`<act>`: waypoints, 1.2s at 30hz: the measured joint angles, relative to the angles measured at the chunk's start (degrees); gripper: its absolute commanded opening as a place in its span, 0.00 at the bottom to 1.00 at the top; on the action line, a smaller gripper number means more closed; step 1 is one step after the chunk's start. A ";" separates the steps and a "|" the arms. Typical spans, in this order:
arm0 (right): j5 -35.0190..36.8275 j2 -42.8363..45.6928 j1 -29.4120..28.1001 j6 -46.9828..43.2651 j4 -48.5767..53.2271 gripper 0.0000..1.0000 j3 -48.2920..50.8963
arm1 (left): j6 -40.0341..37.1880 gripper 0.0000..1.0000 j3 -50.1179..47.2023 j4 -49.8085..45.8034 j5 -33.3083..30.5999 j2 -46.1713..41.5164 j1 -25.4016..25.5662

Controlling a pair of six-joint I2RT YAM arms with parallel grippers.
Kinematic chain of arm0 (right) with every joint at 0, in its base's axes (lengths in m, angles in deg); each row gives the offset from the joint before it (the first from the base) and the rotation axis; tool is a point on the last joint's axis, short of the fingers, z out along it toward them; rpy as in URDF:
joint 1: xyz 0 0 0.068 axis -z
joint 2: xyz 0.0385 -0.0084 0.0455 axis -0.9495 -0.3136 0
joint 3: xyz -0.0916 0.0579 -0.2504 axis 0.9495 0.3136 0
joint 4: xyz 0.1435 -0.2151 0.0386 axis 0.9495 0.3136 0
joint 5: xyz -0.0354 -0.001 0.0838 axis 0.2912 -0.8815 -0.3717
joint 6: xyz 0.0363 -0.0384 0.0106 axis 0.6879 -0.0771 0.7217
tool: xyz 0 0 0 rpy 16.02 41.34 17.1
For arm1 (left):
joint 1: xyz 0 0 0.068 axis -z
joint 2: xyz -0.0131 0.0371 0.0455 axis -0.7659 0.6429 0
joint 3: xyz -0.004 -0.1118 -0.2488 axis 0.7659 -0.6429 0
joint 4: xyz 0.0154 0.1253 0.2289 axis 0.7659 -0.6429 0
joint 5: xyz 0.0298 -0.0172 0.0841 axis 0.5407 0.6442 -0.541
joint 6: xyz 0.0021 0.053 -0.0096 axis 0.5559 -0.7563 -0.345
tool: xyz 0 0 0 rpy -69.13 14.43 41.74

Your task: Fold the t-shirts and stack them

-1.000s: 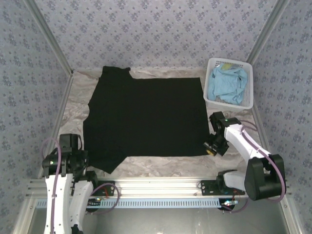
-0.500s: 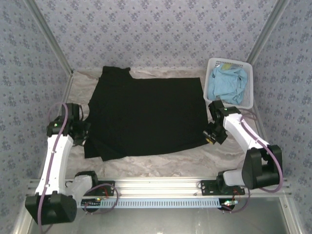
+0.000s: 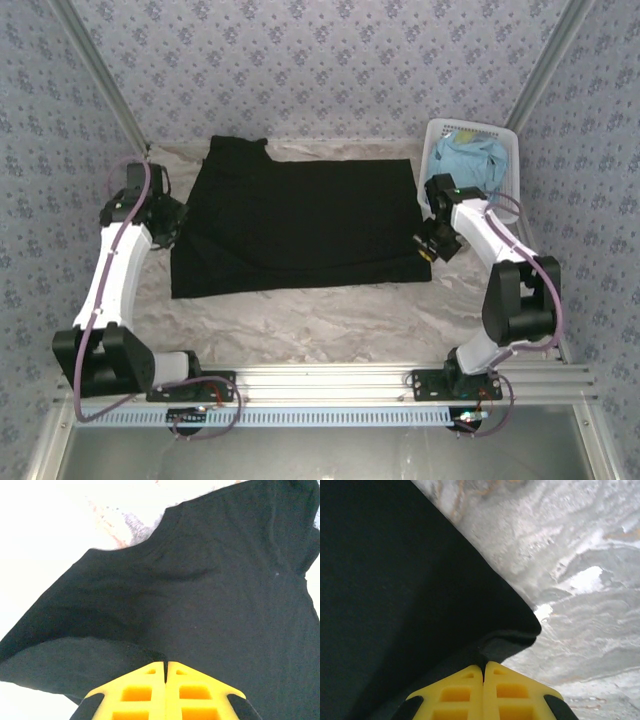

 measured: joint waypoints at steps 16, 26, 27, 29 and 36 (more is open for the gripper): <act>1.95 -7.98 0.02 -0.04 -2.58 0.00 -5.73 | -10.58 0.00 7.13 5.03 0.66 13.05 -0.07; 3.30 -10.64 0.35 -0.04 -2.67 0.00 -7.96 | -12.04 0.00 12.24 6.05 1.11 16.79 -0.07; 3.39 -10.84 0.37 -0.07 -2.71 0.00 -7.98 | -12.07 0.00 12.83 6.29 1.14 17.29 -0.07; 3.41 -11.28 0.44 -0.07 -2.73 0.00 -8.24 | -12.26 0.00 13.49 6.78 1.22 18.25 -0.07; 4.04 -13.97 0.48 -0.42 -2.97 0.00 -11.15 | -13.40 0.00 14.60 7.32 1.84 21.99 -0.09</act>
